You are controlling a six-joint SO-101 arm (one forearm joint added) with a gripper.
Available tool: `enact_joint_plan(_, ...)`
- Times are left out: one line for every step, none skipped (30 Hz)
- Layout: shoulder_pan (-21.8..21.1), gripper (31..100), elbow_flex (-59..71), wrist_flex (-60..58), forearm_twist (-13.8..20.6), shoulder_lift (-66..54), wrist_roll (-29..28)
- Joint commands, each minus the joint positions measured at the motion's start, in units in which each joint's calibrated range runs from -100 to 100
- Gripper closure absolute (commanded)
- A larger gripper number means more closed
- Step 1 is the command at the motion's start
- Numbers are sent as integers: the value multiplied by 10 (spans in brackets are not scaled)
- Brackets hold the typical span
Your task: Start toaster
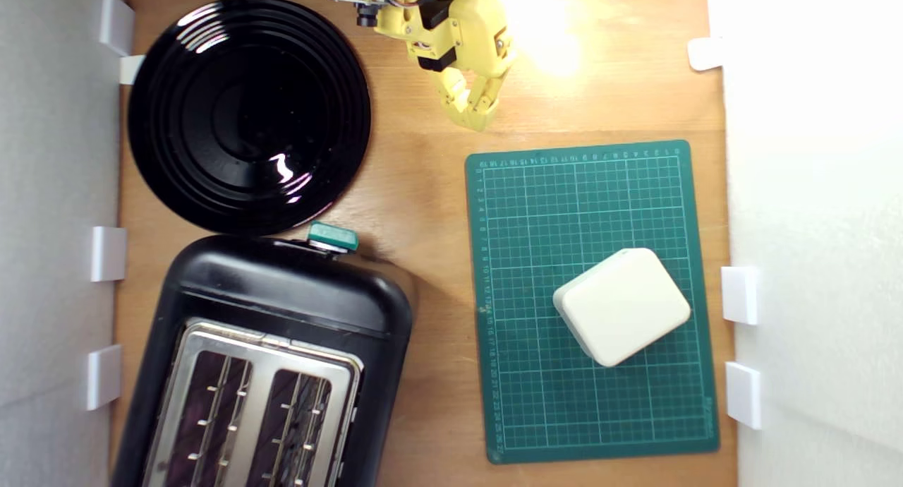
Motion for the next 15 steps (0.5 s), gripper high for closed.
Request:
enact_joint_plan(0, 985, 9, 3, 6, -5, 2)
enact_joint_plan(-4, 988, 9, 3, 6, -5, 0)
enact_joint_plan(-3, 989, 9, 3, 6, -5, 2)
enact_joint_plan(2, 989, 9, 3, 6, -5, 3)
enact_joint_plan(3, 989, 9, 3, 6, -3, 3)
enact_joint_plan(-1, 989, 9, 3, 6, -2, 0)
enact_joint_plan(-3, 989, 9, 3, 6, -2, 0)
enact_joint_plan(-3, 989, 9, 3, 6, -2, 0)
enact_joint_plan(-2, 989, 9, 3, 6, -2, 0)
enact_joint_plan(0, 989, 9, 3, 6, -2, 0)
enact_joint_plan(0, 989, 9, 3, 6, -2, 0)
enact_joint_plan(-1, 989, 9, 3, 6, -2, 0)
enact_joint_plan(-2, 989, 9, 3, 6, -2, 0)
enact_joint_plan(-2, 989, 9, 3, 6, -2, 0)
enact_joint_plan(-2, 989, 9, 3, 6, -2, 0)
